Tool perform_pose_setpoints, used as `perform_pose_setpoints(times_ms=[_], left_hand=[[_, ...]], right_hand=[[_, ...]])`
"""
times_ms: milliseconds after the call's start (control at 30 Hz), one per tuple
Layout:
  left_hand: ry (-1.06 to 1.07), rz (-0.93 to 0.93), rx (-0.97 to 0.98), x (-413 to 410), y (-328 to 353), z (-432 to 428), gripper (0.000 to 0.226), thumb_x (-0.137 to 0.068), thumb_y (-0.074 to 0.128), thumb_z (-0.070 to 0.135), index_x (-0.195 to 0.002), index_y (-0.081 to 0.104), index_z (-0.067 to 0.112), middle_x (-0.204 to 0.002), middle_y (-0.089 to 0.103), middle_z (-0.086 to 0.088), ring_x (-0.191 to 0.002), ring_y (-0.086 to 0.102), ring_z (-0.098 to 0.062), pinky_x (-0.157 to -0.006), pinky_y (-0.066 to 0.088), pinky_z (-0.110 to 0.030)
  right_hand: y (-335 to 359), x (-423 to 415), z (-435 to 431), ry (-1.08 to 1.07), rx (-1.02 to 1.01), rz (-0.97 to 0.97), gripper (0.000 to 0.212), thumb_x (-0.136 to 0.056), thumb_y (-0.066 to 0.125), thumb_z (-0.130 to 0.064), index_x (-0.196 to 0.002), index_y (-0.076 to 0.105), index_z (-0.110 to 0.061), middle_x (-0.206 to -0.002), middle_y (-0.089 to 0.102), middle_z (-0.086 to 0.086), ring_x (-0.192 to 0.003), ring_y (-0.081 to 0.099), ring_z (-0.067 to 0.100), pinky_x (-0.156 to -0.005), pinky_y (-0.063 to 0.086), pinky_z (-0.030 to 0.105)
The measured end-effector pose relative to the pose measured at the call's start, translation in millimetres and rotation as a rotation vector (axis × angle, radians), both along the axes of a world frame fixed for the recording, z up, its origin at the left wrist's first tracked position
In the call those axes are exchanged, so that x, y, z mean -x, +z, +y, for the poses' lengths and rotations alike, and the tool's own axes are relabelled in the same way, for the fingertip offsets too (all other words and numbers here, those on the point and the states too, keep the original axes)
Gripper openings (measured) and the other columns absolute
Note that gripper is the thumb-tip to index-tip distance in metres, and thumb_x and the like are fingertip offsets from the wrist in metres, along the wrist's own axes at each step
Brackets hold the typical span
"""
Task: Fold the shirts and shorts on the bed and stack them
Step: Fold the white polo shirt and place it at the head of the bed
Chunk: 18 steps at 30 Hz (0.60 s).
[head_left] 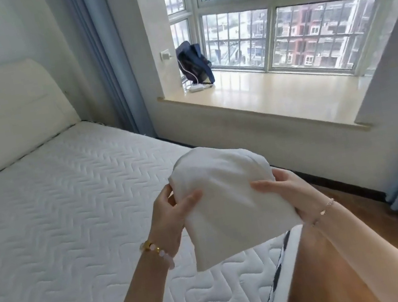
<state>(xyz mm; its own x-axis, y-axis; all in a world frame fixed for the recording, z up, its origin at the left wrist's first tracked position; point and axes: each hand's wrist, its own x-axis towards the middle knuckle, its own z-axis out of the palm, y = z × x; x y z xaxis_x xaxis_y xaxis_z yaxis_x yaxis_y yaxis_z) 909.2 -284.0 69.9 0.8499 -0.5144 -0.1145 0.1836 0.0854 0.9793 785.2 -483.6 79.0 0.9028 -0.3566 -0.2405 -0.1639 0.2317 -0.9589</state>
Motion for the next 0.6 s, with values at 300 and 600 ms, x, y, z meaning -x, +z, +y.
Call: perform_pose_setpoints(times_ms=[300,600], left_hand=[[-0.273,-0.012,0.075,45,13,-93,0.049,-0.065,0.079,0.013,-0.111,0.061,0.012,-0.100,0.071,-0.011,-0.090,0.068,-0.025,-0.073,0.057,-0.034],[-0.463,-0.061,0.094,112,16,-239,0.050,-0.065,0.075,0.016,-0.111,0.061,0.004,-0.107,0.069,-0.017,-0.097,0.066,-0.031,-0.084,0.054,-0.042]], right_hand=[[19,98,-53,-0.273,0.019,-0.054,0.046,-0.065,0.072,-0.019,-0.108,0.064,-0.008,-0.100,0.072,0.014,-0.081,0.069,0.027,-0.073,0.057,0.039],[22,194,-159,-0.471,0.017,-0.087,0.049,-0.065,0.073,-0.020,-0.112,0.063,-0.011,-0.105,0.071,0.013,-0.091,0.068,0.031,-0.084,0.054,0.048]])
